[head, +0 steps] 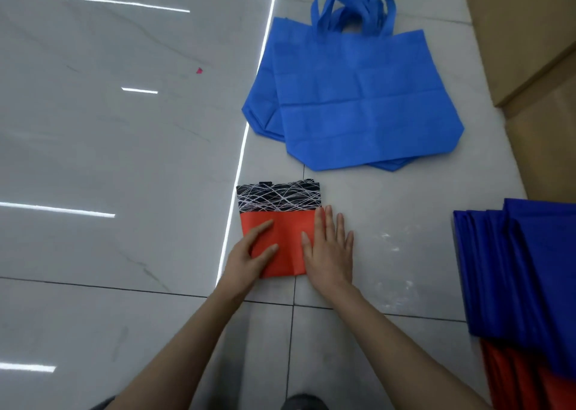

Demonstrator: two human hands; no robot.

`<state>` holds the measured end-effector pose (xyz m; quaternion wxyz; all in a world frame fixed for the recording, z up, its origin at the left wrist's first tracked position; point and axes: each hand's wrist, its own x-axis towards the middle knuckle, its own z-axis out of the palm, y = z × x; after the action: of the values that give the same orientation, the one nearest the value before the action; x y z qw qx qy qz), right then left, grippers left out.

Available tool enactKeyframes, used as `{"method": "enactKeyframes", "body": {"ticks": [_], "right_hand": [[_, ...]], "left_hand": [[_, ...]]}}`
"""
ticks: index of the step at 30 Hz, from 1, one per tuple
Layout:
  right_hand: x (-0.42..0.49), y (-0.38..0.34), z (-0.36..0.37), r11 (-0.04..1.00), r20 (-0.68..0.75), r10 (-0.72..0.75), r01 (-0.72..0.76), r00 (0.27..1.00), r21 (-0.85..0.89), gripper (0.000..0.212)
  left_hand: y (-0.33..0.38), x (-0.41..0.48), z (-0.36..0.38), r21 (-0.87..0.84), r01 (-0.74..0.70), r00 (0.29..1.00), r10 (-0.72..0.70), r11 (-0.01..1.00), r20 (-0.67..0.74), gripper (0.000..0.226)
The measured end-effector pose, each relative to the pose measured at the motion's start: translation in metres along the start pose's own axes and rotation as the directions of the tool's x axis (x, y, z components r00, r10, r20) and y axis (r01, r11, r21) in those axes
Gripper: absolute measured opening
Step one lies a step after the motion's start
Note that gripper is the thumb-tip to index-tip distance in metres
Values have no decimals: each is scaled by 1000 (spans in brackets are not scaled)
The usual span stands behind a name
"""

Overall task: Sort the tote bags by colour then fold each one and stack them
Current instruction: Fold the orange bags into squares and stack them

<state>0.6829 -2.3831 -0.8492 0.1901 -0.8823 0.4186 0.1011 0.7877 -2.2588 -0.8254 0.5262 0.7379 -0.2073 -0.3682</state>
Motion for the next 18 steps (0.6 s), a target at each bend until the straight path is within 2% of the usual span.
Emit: {"method": "enactKeyframes", "body": {"ticks": [2,4,6,8,10,13,18], "right_hand": [[-10,2,-7,992,43,0,-5,999,127,66],[-21,4,-19,934,49,-5,-13,999,358,62],[-37,6,-33,788,28,30,-41,999,615,58],[-55,10,-50,639,8,78,-56,997,767,55],[-73,17,-68,609,-33,113,-43,993,792,53],[-99,31,-96,598,-190,171,52,967,800,48],[-146,72,-131,570,-424,333,178,842,802,42]], "left_hand": [[9,-11,-3,-119,59,998,-56,991,30,50],[19,-21,-3,-195,83,997,-79,977,28,52],[30,-31,-1,-226,94,995,-86,970,46,53],[45,-41,2,-233,92,994,-75,968,80,53],[62,-50,6,-192,60,993,-38,980,113,51],[93,-62,20,-155,-12,987,37,988,157,51],[138,-83,75,-144,-104,951,141,984,276,48]]}}
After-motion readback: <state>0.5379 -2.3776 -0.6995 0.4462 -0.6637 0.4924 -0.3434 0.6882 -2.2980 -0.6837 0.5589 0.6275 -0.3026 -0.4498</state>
